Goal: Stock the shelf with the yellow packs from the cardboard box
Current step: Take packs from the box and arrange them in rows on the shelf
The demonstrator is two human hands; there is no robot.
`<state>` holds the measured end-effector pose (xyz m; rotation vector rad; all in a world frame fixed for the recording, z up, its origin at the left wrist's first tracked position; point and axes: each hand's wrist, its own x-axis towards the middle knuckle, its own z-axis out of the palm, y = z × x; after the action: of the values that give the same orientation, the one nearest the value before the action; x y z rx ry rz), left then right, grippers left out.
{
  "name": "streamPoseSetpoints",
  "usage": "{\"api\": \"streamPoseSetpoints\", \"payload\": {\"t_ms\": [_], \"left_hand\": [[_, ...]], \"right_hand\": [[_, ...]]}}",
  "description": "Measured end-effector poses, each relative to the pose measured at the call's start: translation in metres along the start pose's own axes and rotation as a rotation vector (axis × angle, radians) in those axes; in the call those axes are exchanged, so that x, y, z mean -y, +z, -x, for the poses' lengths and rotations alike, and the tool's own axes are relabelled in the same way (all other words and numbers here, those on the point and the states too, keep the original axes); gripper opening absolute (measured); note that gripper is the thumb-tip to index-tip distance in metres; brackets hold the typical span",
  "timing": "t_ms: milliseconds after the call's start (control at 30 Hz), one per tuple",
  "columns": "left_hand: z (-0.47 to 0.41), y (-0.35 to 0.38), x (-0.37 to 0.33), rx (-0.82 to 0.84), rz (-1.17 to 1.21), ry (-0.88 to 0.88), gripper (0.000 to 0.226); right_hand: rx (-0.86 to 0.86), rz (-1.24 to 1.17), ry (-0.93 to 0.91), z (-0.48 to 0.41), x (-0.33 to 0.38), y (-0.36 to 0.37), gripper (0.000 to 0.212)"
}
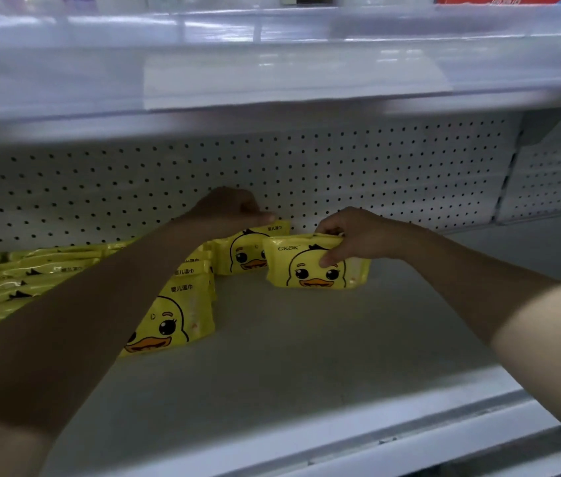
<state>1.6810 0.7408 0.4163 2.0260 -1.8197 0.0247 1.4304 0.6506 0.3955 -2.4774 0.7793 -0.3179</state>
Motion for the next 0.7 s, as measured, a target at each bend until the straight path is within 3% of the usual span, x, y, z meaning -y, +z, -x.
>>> {"api": "streamPoseSetpoints", "payload": {"t_ms": [200, 433, 567, 700], "left_hand": [[0.021, -0.002, -0.004, 0.114, 0.097, 0.059, 0.043], [0.032, 0.004, 0.023, 0.075, 0.111, 0.079, 0.024], [0.03, 0.008, 0.025, 0.059, 0.129, 0.069, 0.02], [0.027, 0.007, 0.024, 0.038, 0.124, 0.063, 0.015]], "right_hand": [[-0.009, 0.035, -0.079, -0.042, 0.022, 0.024, 0.028], [-0.073, -0.107, -0.145, -0.061, 0.024, 0.044, 0.051], [-0.131, -0.335, -0.181, -0.056, 0.022, 0.035, 0.034], [-0.168, -0.296, -0.125, -0.059, 0.013, 0.034, 0.019]]}}
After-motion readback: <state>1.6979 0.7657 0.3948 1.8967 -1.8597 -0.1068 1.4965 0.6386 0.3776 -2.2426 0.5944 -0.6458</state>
